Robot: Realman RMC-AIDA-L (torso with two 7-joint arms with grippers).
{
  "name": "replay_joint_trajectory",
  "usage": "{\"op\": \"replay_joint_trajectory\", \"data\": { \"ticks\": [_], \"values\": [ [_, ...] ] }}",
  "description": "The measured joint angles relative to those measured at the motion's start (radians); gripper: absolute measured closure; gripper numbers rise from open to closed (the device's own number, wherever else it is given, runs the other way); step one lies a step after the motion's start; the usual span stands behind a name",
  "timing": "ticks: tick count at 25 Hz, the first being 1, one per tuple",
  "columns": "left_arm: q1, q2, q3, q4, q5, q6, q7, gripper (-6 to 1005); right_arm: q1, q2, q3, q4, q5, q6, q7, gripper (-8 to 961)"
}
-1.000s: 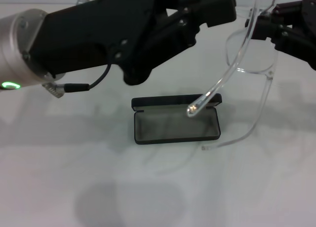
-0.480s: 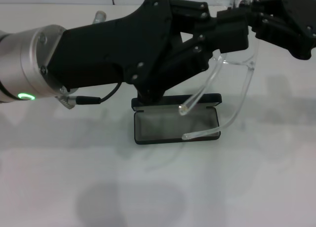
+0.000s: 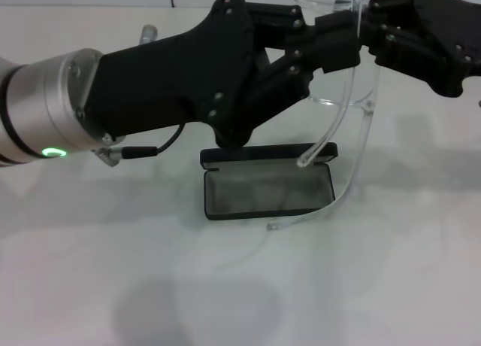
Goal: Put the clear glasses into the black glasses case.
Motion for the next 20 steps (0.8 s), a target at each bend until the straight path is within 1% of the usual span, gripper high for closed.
{"op": "replay_joint_trajectory", "data": {
  "ticks": [9, 20],
  "values": [
    [0.011, -0.003, 0.021, -0.002, 0.003, -0.072, 0.043, 924, 0.0, 0.002, -0.002, 0.002, 0.001, 0.004, 0.001, 852],
    [0.018, -0.004, 0.026, -0.004, -0.003, -0.1, 0.058, 925, 0.001, 0.001, -0.001, 0.013, 0.001, 0.012, 0.001, 852]
  ]
}}
